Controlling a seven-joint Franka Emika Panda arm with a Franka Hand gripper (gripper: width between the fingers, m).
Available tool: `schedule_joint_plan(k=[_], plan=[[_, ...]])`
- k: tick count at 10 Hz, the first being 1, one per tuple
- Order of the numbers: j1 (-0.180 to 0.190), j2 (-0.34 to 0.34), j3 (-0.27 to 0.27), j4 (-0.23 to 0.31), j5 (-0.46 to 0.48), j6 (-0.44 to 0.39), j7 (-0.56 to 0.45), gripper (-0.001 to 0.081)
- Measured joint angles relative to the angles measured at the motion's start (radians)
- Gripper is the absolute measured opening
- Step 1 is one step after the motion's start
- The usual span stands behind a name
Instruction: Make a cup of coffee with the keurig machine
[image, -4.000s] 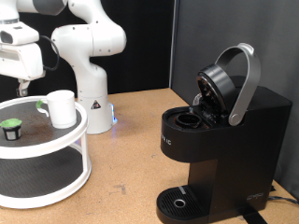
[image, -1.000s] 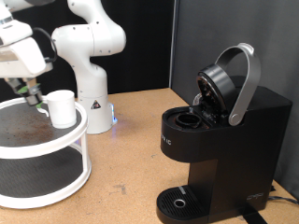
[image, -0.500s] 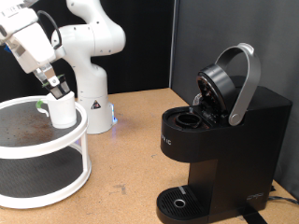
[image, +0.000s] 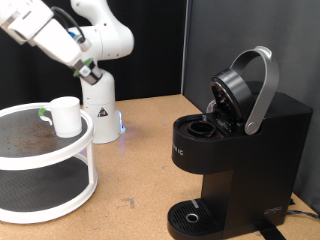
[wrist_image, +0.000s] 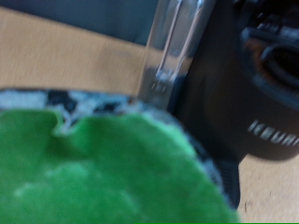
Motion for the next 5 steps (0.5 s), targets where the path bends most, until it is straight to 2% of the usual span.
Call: schedule_joint_plan(k=[2, 4, 5], plan=[[0.027, 0.019, 0.032, 0.032, 0.068, 0.013, 0.086, 0.0460], [0.037, 0.030, 0.074, 0.039, 0.088, 0.086, 0.146, 0.0460], [0.036, 0.030, 0.072, 0.039, 0.087, 0.077, 0.145, 0.0460]])
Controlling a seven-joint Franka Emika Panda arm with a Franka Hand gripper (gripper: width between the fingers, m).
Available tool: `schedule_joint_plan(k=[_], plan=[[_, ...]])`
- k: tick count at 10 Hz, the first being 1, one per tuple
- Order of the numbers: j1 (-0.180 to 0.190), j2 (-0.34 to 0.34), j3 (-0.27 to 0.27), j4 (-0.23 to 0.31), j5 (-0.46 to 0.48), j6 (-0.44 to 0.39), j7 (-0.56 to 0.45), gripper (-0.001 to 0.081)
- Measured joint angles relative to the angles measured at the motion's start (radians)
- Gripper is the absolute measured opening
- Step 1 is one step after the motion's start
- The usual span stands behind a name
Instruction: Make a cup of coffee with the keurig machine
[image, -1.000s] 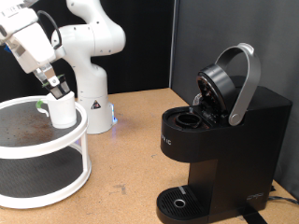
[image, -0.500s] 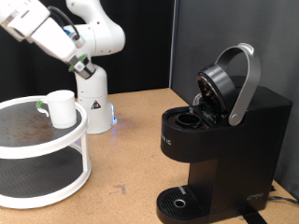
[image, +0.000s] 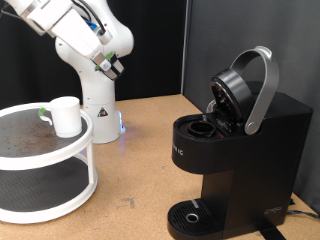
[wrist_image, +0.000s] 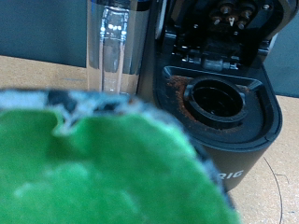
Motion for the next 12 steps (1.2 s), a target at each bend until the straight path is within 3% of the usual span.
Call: schedule_joint_plan(k=[3, 7, 12], plan=[[0.009, 0.000, 0.032, 0.000, 0.106, 0.028, 0.067, 0.0460], [0.040, 0.009, 0.156, 0.008, 0.154, 0.203, 0.206, 0.0460], [0.094, 0.107, 0.235, 0.084, 0.210, 0.298, 0.287, 0.0460]])
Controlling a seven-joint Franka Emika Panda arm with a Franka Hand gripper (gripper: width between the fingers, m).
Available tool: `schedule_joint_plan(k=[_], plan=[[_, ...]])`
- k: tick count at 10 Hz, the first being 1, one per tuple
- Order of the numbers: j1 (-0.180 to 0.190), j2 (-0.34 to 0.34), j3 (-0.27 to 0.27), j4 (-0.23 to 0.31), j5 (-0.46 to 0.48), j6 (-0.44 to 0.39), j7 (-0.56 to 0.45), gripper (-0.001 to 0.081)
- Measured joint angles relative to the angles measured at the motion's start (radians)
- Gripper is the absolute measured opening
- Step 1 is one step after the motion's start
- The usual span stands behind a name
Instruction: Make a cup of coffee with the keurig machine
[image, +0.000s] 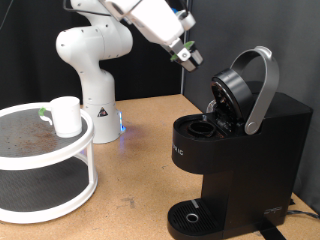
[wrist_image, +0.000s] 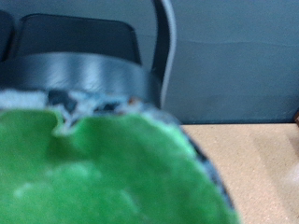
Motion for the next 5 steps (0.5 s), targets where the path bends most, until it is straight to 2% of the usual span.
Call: schedule_joint_plan(k=[2, 5], plan=[[0.003, 0.025, 0.004, 0.016, 0.011, 0.011, 0.000, 0.0460], [0.003, 0.040, 0.015, -0.011, -0.048, 0.017, 0.013, 0.0460]])
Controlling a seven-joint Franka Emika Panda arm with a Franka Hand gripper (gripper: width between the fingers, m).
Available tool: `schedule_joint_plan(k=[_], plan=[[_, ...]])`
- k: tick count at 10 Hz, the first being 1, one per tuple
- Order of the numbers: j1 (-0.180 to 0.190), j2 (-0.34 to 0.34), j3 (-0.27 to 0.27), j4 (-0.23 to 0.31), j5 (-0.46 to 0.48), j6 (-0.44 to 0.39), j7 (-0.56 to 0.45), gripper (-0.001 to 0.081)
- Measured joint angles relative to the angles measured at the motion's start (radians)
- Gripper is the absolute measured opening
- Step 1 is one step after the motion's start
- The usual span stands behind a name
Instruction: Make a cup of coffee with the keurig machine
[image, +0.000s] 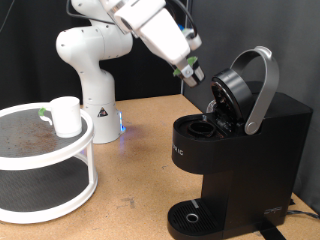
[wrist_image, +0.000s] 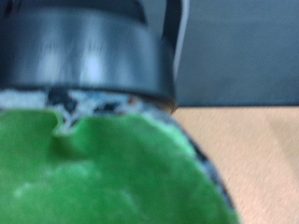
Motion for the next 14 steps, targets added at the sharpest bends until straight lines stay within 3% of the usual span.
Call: schedule_joint_plan(k=[9, 14], plan=[[0.001, 0.094, 0.074, -0.073, -0.048, 0.119, 0.006, 0.0460], [0.001, 0.128, 0.091, -0.089, -0.046, 0.160, 0.006, 0.0460]])
